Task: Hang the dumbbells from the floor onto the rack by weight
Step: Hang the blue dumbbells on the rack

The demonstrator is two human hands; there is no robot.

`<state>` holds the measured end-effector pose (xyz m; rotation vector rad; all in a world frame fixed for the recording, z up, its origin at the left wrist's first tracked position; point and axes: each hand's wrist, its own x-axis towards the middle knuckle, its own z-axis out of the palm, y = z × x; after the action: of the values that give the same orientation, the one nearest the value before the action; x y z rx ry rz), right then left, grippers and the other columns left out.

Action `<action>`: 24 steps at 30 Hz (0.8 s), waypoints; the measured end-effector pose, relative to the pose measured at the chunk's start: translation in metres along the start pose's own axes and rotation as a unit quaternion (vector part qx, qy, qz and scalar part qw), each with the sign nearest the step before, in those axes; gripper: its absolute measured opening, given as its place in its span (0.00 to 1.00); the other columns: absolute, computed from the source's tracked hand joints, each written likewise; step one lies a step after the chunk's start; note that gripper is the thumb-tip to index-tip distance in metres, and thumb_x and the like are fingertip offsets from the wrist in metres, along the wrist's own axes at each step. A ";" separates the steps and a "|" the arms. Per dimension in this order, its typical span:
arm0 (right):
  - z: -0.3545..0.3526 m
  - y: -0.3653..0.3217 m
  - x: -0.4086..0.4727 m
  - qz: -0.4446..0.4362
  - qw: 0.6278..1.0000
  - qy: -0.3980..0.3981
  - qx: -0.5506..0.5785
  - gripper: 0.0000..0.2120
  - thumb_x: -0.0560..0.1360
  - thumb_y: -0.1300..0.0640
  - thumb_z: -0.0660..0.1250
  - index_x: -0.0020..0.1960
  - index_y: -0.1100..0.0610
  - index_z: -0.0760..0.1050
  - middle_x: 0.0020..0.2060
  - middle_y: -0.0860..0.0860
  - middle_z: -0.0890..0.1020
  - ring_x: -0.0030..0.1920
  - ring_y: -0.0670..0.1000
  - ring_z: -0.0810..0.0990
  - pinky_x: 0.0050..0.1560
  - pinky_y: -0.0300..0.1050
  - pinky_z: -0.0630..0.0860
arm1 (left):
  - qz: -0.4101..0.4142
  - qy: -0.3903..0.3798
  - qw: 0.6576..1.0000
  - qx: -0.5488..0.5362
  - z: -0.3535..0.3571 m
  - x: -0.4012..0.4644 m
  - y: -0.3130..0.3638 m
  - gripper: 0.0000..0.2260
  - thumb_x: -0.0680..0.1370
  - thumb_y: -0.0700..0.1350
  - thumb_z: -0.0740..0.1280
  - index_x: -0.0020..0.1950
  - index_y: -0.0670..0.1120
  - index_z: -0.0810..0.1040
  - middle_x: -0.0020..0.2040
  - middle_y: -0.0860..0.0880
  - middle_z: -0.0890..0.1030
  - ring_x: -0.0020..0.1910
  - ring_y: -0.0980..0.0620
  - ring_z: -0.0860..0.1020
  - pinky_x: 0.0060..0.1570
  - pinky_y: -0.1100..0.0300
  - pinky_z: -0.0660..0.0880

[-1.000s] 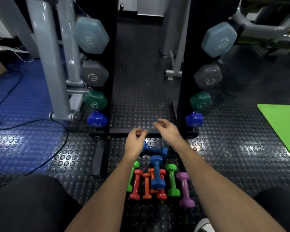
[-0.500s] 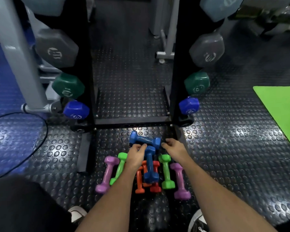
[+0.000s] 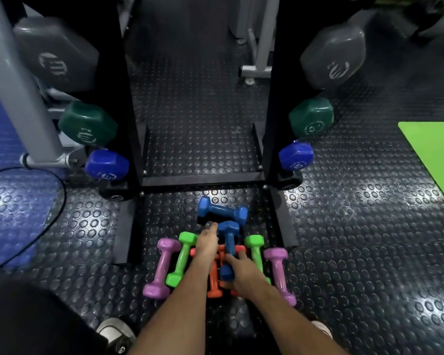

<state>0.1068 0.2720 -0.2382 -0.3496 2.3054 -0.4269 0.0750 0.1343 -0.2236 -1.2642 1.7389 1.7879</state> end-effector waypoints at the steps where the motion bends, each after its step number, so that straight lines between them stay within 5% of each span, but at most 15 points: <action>1: -0.001 0.001 0.000 -0.007 1.000 0.003 0.008 0.35 0.67 0.47 0.79 0.72 0.46 0.71 0.66 0.56 0.69 0.57 0.61 0.79 0.63 0.51 0.77 | -0.004 -0.007 1.000 -0.004 0.000 -0.002 0.000 0.21 0.83 0.60 0.59 0.60 0.43 0.78 0.51 0.45 0.82 0.46 0.46 0.79 0.50 0.49 0.77; 5: -0.004 0.006 -0.001 -0.026 0.999 0.016 0.032 0.30 0.68 0.51 0.80 0.68 0.47 0.75 0.62 0.54 0.71 0.55 0.60 0.80 0.61 0.46 0.76 | -0.036 -0.040 0.998 -0.023 -0.002 -0.010 0.003 0.20 0.84 0.59 0.58 0.61 0.45 0.76 0.52 0.46 0.82 0.53 0.45 0.81 0.61 0.44 0.76; 11: -0.005 0.002 -0.007 -0.027 0.997 0.035 0.059 0.30 0.68 0.52 0.79 0.68 0.47 0.76 0.60 0.54 0.74 0.58 0.58 0.79 0.61 0.46 0.74 | -0.066 -0.069 0.994 -0.051 -0.001 -0.015 0.006 0.20 0.85 0.57 0.58 0.63 0.42 0.76 0.53 0.43 0.83 0.54 0.43 0.81 0.62 0.44 0.75; 14: -0.013 0.000 -0.011 -0.026 0.994 0.048 0.099 0.25 0.67 0.51 0.78 0.63 0.48 0.78 0.57 0.53 0.79 0.56 0.56 0.80 0.59 0.48 0.76 | -0.083 -0.066 0.991 -0.086 0.002 -0.017 0.007 0.19 0.85 0.55 0.60 0.62 0.41 0.76 0.51 0.41 0.83 0.50 0.42 0.81 0.56 0.48 0.75; 18: -0.040 0.002 -0.017 -0.017 0.972 0.064 0.225 0.16 0.68 0.53 0.76 0.54 0.49 0.78 0.48 0.48 0.85 0.48 0.50 0.83 0.56 0.48 0.80 | -0.121 -0.084 0.979 -0.141 0.001 -0.023 0.014 0.15 0.84 0.51 0.62 0.52 0.38 0.75 0.42 0.40 0.80 0.35 0.45 0.79 0.35 0.57 0.77; 20: -0.055 0.001 -0.024 -0.013 0.968 0.041 0.247 0.14 0.71 0.55 0.77 0.54 0.51 0.78 0.47 0.47 0.84 0.46 0.45 0.81 0.53 0.42 0.80 | -0.152 -0.110 0.965 -0.182 -0.002 -0.026 0.016 0.16 0.83 0.50 0.64 0.50 0.36 0.74 0.45 0.36 0.80 0.40 0.41 0.79 0.39 0.50 0.78; 24: -0.077 -0.006 -0.033 -0.026 0.974 0.056 0.220 0.21 0.62 0.44 0.81 0.50 0.50 0.78 0.42 0.46 0.84 0.41 0.43 0.81 0.44 0.39 0.79 | -0.185 -0.138 0.937 -0.261 -0.002 -0.032 0.018 0.21 0.82 0.50 0.65 0.63 0.33 0.73 0.53 0.32 0.80 0.47 0.36 0.80 0.41 0.45 0.79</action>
<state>0.0742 0.2947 -0.1636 -0.1690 2.2321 -0.9829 0.0792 0.1399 -0.1876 -1.3330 0.8280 2.1274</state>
